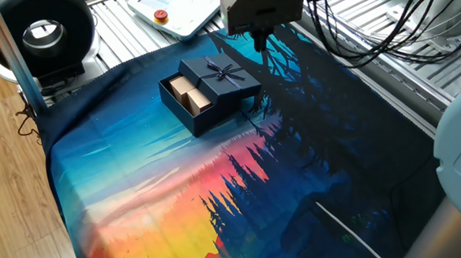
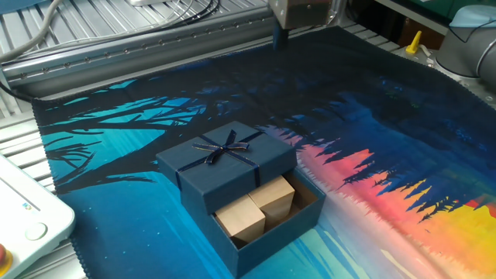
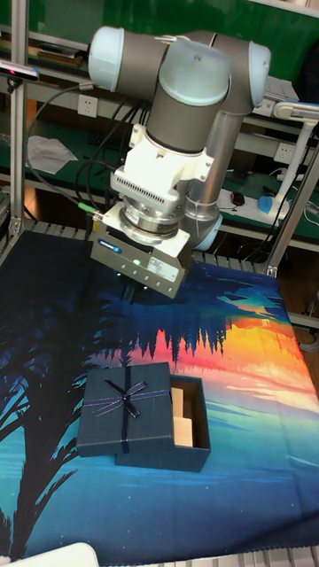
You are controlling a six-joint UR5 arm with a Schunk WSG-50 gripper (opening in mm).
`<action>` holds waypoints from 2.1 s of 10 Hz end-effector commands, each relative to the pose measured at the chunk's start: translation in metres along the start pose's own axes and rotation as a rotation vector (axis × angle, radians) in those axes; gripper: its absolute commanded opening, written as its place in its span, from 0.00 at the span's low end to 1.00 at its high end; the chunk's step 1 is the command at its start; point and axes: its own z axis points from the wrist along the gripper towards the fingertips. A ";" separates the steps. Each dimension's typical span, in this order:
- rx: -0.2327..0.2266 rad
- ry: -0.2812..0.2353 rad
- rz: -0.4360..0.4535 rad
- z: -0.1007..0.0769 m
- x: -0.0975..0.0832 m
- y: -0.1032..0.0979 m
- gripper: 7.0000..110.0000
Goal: Slide the outer casing onto the gift box
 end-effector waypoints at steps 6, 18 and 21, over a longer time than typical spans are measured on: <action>0.080 -0.045 -0.192 0.002 -0.070 -0.046 0.00; 0.095 -0.061 -0.203 0.003 -0.121 -0.034 0.00; 0.108 -0.038 -0.162 0.003 -0.115 -0.038 0.00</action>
